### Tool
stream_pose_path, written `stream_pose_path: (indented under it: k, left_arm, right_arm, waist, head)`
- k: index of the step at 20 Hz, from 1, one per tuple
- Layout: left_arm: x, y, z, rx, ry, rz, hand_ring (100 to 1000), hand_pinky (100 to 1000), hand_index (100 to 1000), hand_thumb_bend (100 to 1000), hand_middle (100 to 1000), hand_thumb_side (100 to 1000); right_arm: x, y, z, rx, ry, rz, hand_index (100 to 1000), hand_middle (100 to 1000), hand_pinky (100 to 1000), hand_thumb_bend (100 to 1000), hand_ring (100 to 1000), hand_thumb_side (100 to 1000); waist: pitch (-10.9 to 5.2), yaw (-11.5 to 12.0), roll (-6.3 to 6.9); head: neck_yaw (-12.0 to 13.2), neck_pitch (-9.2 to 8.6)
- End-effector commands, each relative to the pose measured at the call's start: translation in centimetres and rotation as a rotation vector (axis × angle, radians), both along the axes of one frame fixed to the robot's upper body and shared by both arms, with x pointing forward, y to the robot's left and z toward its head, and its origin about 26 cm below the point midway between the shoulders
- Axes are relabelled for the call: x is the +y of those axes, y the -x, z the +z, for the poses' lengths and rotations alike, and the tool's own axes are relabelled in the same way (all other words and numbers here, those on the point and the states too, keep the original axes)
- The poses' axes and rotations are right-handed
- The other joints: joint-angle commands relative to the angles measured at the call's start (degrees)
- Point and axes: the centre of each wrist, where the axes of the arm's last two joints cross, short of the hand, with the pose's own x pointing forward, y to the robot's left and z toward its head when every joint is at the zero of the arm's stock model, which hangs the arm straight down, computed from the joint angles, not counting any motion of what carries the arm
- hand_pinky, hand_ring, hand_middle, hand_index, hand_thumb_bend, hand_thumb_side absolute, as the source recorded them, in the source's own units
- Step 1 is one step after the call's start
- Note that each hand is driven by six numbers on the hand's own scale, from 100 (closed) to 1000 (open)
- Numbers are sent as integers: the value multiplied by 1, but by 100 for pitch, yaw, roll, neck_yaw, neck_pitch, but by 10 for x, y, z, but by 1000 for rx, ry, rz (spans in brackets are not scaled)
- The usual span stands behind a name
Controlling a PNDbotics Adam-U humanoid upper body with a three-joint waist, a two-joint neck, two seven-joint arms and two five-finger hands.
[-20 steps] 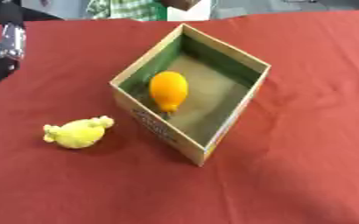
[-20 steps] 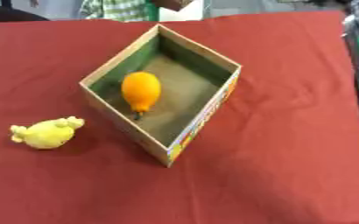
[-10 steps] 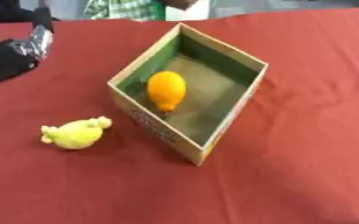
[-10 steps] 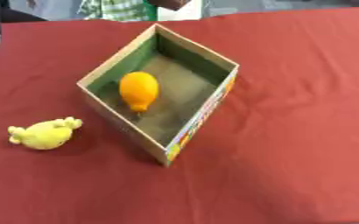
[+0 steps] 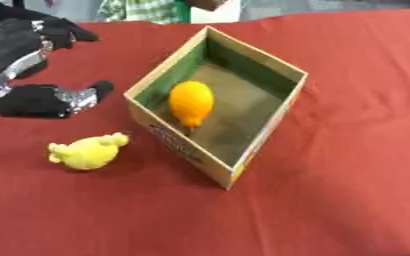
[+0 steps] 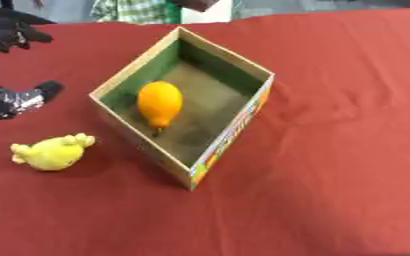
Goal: Pick up objects on the table and place them in the box.
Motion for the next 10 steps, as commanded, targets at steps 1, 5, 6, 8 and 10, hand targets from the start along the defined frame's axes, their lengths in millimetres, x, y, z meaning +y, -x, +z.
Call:
stream_pose_path:
  k: [1,5,6,8,10]
  left_arm:
    - [5,5,14,43,-100,38,802,724,942,466,838,952]
    - [8,6,9,129,-156,59,824,745,987,506,861,907]
    - [8,6,8,153,-163,63,835,759,1000,498,873,876]
    - [9,6,3,215,-169,69,858,789,1000,468,898,839]
    - [10,5,-2,272,-170,77,882,821,1000,450,919,786]
  right_arm:
    - [-2,5,6,-32,-14,-7,946,790,804,100,824,972]
    - [-1,4,1,-21,-31,-13,943,788,804,100,821,976]
    - [-1,4,1,-20,-33,-14,943,788,804,100,821,976]
    - [-1,4,-1,-15,-36,-15,943,788,804,100,820,978]
    - [0,4,-2,-11,-37,-16,943,788,804,100,820,980]
  waist:
    - [-86,13,-11]
    - [-80,11,-10]
    - [-78,10,-9]
    - [-76,6,-6]
    - [-73,0,-4]
  head:
    - [-7,46]
    - [-15,28]
    - [-16,23]
    - [-19,13]
    - [-17,4]
